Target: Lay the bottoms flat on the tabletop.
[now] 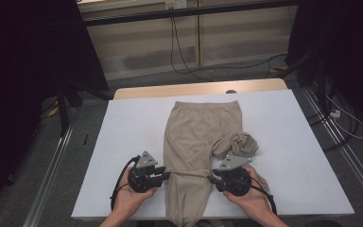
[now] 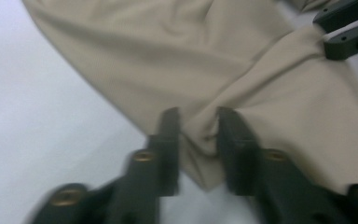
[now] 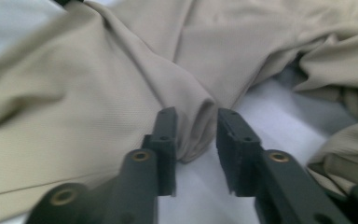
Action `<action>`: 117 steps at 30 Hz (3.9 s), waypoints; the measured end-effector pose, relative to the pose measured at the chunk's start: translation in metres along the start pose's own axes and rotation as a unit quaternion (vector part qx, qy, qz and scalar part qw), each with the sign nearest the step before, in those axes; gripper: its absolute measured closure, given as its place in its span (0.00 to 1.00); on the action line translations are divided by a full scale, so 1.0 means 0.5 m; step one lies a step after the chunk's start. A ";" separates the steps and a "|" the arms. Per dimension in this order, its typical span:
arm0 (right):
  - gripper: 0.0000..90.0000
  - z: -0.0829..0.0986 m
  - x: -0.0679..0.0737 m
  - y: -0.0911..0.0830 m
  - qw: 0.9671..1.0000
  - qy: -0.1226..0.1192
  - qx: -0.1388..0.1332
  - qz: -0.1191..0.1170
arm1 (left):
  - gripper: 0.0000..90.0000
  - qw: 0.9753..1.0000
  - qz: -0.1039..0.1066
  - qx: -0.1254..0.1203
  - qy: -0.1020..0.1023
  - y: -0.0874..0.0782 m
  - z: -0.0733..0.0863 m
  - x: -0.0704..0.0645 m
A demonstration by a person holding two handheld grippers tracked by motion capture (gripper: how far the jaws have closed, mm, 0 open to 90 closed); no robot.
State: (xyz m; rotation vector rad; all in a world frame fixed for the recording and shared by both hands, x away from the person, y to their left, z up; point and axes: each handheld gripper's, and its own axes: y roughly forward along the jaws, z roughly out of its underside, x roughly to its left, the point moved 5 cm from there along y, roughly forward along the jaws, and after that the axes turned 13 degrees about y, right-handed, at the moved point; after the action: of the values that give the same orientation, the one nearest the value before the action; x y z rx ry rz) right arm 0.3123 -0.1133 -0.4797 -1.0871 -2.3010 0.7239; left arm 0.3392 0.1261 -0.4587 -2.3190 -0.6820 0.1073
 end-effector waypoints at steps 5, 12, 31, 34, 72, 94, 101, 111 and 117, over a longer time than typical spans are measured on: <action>0.78 0.007 0.061 -0.029 0.998 -0.030 -0.010 -0.057 | 0.84 0.999 0.041 -0.010 0.035 -0.030 0.010 -0.063; 0.63 0.045 0.097 0.020 0.993 -0.063 0.060 -0.081 | 0.64 0.992 0.069 0.031 0.096 0.034 0.025 -0.128; 0.99 0.120 0.145 -0.070 0.987 -0.051 0.090 -0.127 | 0.95 0.983 0.162 0.017 0.089 -0.050 0.050 -0.213; 0.95 0.123 0.149 -0.085 0.986 -0.050 0.081 -0.136 | 0.80 0.986 0.130 -0.002 0.108 -0.045 0.037 -0.193; 0.72 0.064 0.077 -0.059 0.996 -0.015 0.029 -0.085 | 0.75 0.994 0.067 0.052 0.069 -0.004 0.053 -0.126; 0.35 0.010 -0.141 -0.016 0.993 0.071 0.016 0.094 | 0.39 0.999 0.029 0.010 0.041 -0.019 0.043 -0.088; 0.84 0.001 -0.167 -0.008 0.990 0.055 0.004 0.127 | 0.38 0.999 0.019 0.013 0.035 -0.021 0.045 -0.082; 0.90 0.057 -0.075 -0.087 0.998 0.051 0.031 0.025 | 0.38 0.999 0.016 0.011 0.031 -0.020 0.046 -0.079; 0.90 0.113 -0.009 -0.131 0.998 0.038 0.050 -0.018 | 0.38 0.999 0.016 0.014 0.031 -0.020 0.047 -0.079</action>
State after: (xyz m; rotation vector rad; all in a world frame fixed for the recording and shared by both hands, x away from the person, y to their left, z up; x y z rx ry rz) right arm 0.2443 -0.1666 -0.4802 -1.0078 -2.1912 0.7617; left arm 0.2949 0.1267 -0.4741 -2.2977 -0.6098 0.0598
